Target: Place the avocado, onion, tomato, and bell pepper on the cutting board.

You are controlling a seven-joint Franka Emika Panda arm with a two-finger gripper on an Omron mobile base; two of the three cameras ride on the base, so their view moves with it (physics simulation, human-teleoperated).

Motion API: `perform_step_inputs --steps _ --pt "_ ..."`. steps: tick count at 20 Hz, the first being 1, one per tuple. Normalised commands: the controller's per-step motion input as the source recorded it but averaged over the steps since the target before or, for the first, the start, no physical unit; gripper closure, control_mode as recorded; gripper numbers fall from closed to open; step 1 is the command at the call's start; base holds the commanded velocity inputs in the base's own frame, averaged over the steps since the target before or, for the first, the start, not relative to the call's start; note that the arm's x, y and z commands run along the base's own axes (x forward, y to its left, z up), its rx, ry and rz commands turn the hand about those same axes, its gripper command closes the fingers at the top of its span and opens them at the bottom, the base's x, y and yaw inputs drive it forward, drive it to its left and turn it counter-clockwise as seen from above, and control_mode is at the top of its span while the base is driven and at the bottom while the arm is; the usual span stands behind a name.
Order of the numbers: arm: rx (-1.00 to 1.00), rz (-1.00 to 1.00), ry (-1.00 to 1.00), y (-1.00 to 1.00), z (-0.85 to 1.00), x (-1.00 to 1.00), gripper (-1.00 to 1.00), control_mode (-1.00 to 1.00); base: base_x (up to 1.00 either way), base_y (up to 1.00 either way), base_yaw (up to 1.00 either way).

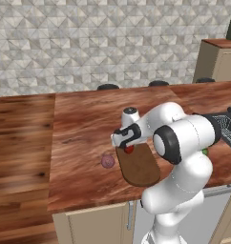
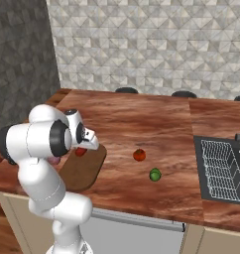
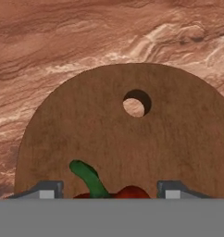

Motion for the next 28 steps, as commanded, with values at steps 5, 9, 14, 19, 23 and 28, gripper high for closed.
perform_step_inputs --steps 5,9,14,19,23,28 --pt "0.0 0.0 0.0 0.0 0.0 -0.01 -1.0 -1.0 0.0 0.0 0.0" --pt "0.0 0.0 0.0 0.0 0.06 -0.03 -1.0 -1.0 0.0 0.0 0.0" --pt "0.0 0.0 -0.01 -0.08 0.27 -0.12 -1.0 -1.0 0.0 0.0 0.0" --pt "0.0 0.0 -0.03 -0.22 0.41 -0.2 -1.0 -1.0 0.0 0.0 0.0" --pt "0.01 0.0 0.0 -0.33 0.39 -0.24 -1.0 -1.0 0.0 0.0 0.0" --pt "0.01 0.0 0.0 -0.39 0.29 -0.21 -1.0 -1.0 0.0 0.0 0.0"
